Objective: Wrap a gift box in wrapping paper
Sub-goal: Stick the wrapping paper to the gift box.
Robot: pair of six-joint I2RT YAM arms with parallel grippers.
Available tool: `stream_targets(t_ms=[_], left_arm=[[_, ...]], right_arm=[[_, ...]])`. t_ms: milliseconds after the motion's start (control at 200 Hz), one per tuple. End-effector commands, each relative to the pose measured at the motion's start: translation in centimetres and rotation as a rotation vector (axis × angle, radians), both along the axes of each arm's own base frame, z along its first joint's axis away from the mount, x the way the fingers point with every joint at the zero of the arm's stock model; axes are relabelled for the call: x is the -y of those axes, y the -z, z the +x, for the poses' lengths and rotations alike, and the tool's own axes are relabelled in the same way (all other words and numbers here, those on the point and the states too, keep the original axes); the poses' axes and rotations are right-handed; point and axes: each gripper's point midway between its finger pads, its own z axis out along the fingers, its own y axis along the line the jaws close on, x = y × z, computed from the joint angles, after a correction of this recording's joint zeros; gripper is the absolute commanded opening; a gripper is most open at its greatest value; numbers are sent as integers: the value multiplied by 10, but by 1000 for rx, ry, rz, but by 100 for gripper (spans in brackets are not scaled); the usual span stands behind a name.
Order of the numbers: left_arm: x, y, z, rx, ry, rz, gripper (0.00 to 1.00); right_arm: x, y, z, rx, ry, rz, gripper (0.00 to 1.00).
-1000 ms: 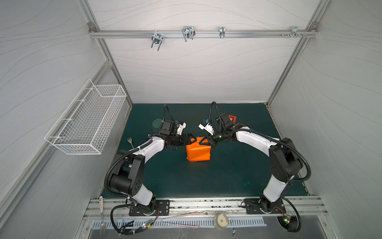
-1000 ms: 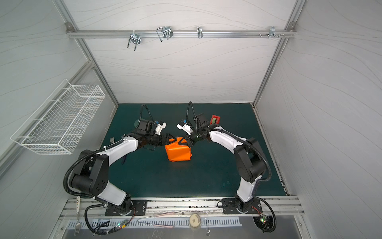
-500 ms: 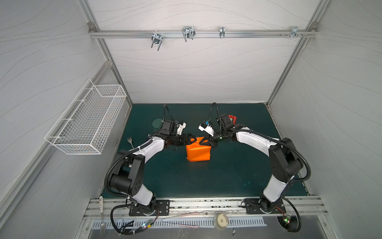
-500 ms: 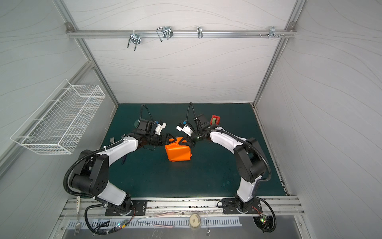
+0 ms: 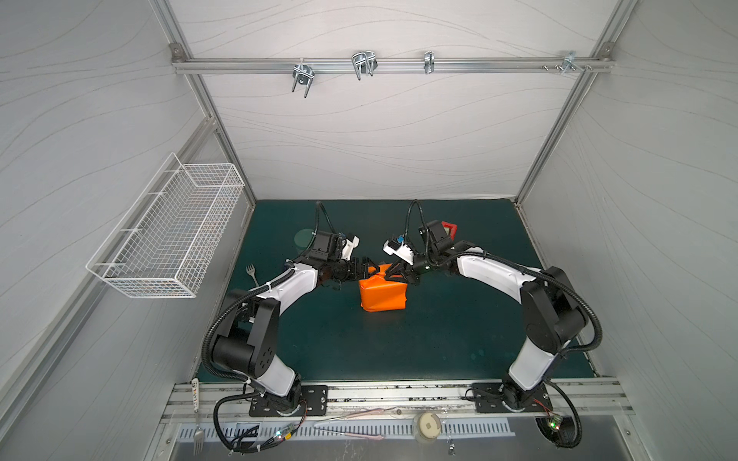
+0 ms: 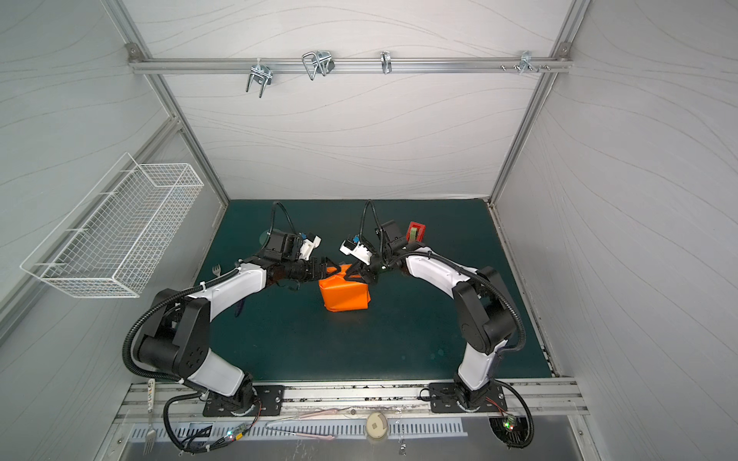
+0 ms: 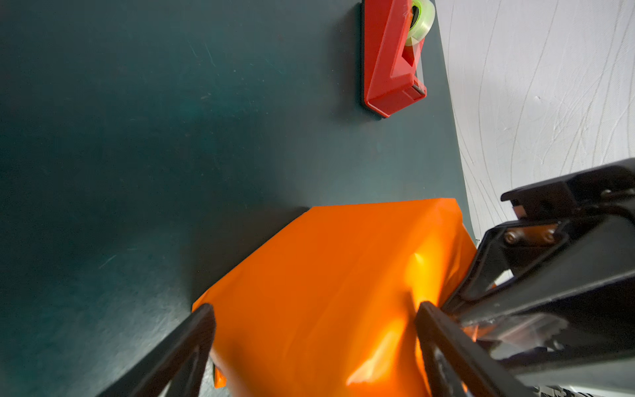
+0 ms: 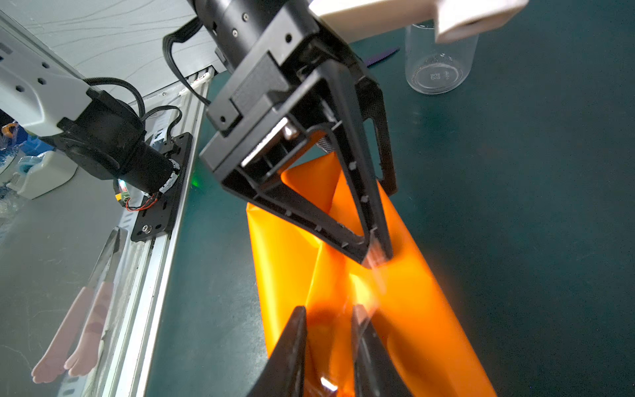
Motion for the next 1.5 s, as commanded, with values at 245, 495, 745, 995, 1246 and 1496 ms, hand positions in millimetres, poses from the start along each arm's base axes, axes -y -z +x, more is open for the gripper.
stream_targets(t_ms=[245, 495, 745, 995, 1246, 1496], left_arm=[[-7, 0, -15, -23, 17, 39, 94], [-5, -34, -12, 113, 45, 2, 99], [0, -43, -7, 190, 93, 1, 100], [7, -22, -7, 152, 129, 40, 94], [4, 8, -10, 49, 128, 82, 85], [2, 18, -14, 16, 130, 92, 82]], right_arm=[[21, 45, -6, -36, 28, -134, 26], [22, 49, -7, -50, 32, -139, 25], [21, 49, -6, -55, 37, -140, 25], [16, 40, -2, -33, 32, -128, 28], [11, 27, -3, -22, -4, -106, 31], [7, 24, 3, -21, -2, -101, 35]])
